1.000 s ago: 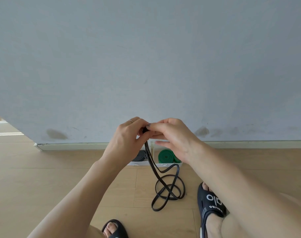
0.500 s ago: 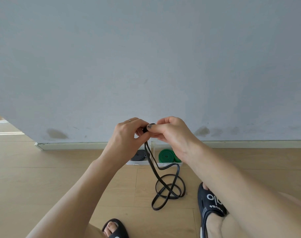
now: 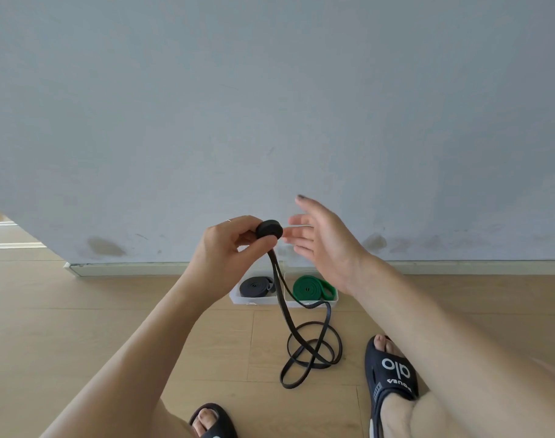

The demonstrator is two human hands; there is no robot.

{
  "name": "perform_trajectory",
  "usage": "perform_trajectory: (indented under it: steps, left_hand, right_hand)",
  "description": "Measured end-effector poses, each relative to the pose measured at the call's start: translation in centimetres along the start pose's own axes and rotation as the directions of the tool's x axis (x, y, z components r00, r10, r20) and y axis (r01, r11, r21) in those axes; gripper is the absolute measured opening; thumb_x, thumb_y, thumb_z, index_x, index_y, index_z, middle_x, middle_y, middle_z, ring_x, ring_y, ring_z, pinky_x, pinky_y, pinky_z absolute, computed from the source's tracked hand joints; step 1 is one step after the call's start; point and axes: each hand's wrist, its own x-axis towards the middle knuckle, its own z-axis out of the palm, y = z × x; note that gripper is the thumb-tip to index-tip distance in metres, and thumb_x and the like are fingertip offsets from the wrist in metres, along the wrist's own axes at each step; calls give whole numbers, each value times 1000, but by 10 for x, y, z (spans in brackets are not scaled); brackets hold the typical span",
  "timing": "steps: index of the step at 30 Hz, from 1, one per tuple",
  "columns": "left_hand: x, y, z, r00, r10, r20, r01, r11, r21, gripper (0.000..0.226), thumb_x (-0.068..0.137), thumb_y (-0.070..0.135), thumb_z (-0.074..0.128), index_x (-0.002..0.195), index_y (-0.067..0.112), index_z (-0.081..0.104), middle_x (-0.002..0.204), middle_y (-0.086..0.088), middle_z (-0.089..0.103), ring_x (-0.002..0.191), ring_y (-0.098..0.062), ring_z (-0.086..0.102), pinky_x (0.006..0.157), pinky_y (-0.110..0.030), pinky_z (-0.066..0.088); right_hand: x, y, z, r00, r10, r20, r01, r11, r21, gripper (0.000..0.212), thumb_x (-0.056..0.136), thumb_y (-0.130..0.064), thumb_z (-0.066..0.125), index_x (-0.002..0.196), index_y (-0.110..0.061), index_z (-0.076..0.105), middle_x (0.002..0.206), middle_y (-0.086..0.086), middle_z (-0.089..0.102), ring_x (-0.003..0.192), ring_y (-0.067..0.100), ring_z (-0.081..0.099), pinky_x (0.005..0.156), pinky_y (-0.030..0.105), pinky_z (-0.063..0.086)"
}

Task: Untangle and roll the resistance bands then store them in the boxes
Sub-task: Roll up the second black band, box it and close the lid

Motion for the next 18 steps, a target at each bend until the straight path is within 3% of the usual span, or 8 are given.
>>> perform_trajectory:
  steps: [3,4,6,8,10,13,18]
  left_hand:
    - [-2,3,-1,997,-49,66,60,983,-176,6,97,13,69,94,14,75,78,8,72,76,-8,66,73,-14,47]
    - [-3,4,-1,995,-50,86,69,970,-234,7,98,11,68,96,11,74,83,-3,75,80,-15,70,76,-20,52]
    - [-4,4,-3,993,-32,115,64,955,-291,8,99,7,65,97,5,72,84,-19,74,76,-27,72,74,-25,56]
    - [-4,1,-9,992,-9,128,43,964,-262,8,99,7,65,97,6,72,85,-15,75,81,-26,72,79,-27,55]
    - [-4,-5,-15,988,5,157,33,970,-239,8,98,7,66,95,10,73,81,-1,72,80,-18,66,79,-26,50]
    - [-6,-9,-19,981,56,188,-20,982,-189,13,96,0,67,93,11,73,79,4,69,80,-15,66,80,-22,49]
    - [-3,-10,-10,938,311,152,-320,947,38,9,92,0,73,95,9,74,91,2,71,86,-20,69,84,-29,55]
  right_hand:
    - [4,7,8,975,-31,219,23,999,42,70,104,-64,35,135,-8,61,116,6,78,124,16,65,125,44,26]
    - [2,9,12,948,-42,315,35,999,29,76,106,-64,28,135,-2,61,115,11,77,117,20,68,120,43,34]
    - [-2,12,17,901,-29,433,49,998,-35,84,106,-66,23,128,5,61,94,18,72,78,30,65,91,42,50]
    - [-4,9,16,893,11,450,77,981,-176,83,101,-74,22,108,-4,65,75,17,65,55,26,40,68,39,45]
    - [-5,4,9,891,43,452,93,957,-275,76,99,-76,26,93,-12,68,71,14,62,53,21,28,59,34,36]
    - [-2,-4,-3,878,57,474,121,934,-337,61,103,-65,42,101,-10,71,74,10,61,53,17,26,54,28,29]
    - [-4,-10,-19,875,48,482,174,898,-404,48,100,-54,56,92,-10,72,75,4,69,57,17,35,60,30,33]
